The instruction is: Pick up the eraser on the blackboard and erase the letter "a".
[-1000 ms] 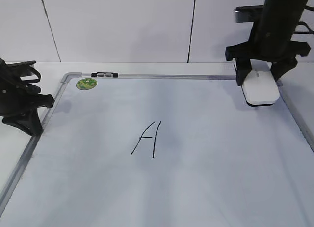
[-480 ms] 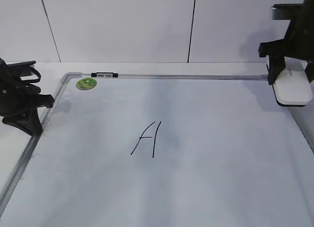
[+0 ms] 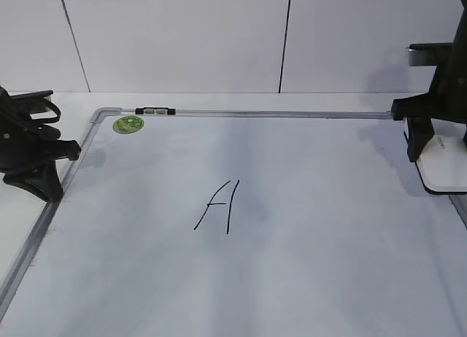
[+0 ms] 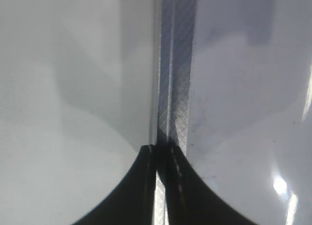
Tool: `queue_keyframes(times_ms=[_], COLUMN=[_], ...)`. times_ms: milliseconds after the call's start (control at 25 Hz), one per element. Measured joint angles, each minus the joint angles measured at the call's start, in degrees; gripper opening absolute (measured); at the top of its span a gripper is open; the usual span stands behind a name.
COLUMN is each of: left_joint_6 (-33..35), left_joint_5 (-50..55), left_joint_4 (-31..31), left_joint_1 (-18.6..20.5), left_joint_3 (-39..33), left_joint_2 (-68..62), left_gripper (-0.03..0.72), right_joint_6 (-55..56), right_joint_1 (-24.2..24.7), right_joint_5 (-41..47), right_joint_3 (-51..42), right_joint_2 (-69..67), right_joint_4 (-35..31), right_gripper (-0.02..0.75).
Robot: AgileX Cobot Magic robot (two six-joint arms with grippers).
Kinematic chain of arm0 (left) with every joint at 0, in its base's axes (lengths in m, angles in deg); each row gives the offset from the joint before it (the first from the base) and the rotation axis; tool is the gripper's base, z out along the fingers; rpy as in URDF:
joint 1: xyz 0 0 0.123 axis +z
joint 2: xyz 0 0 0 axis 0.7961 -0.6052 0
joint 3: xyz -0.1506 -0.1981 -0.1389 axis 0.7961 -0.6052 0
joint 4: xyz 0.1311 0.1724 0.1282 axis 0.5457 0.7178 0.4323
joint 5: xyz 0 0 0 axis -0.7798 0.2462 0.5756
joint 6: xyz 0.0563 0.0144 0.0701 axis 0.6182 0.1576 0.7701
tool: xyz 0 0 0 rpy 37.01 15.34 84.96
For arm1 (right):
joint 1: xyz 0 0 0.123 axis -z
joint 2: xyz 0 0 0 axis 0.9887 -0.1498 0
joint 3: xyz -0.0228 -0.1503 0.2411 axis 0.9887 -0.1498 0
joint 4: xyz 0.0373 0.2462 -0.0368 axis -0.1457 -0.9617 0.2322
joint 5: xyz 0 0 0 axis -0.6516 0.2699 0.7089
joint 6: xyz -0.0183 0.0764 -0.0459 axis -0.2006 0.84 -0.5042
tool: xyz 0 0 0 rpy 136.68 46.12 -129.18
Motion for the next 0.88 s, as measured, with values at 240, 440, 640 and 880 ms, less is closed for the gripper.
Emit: queue_keyframes(times_ms=[240, 440, 640, 880], left_joint_6=[0.0, 0.0, 0.0, 0.0], left_joint_5=[0.0, 0.0, 0.0, 0.0], left_joint_4=[0.0, 0.0, 0.0, -0.11], left_joint_1=[0.0, 0.0, 0.0, 0.0], left_joint_3=[0.0, 0.0, 0.0, 0.0], left_joint_2=[0.0, 0.0, 0.0, 0.0], left_gripper=[0.015, 0.015, 0.015, 0.015], right_joint_6=[-0.45, -0.45, -0.56, -0.65], right_joint_1=[0.0, 0.0, 0.0, 0.0], right_joint_5=[-0.1, -0.1, -0.1, -0.1], right_joint_3=[-1.86, -3.3, -3.3, -3.3], right_joint_2=[0.39, 0.84, 0.98, 0.98], right_joint_4=[0.1, 1.12, 2.52, 2.63], right_gripper=[0.532, 0.532, 0.532, 0.532])
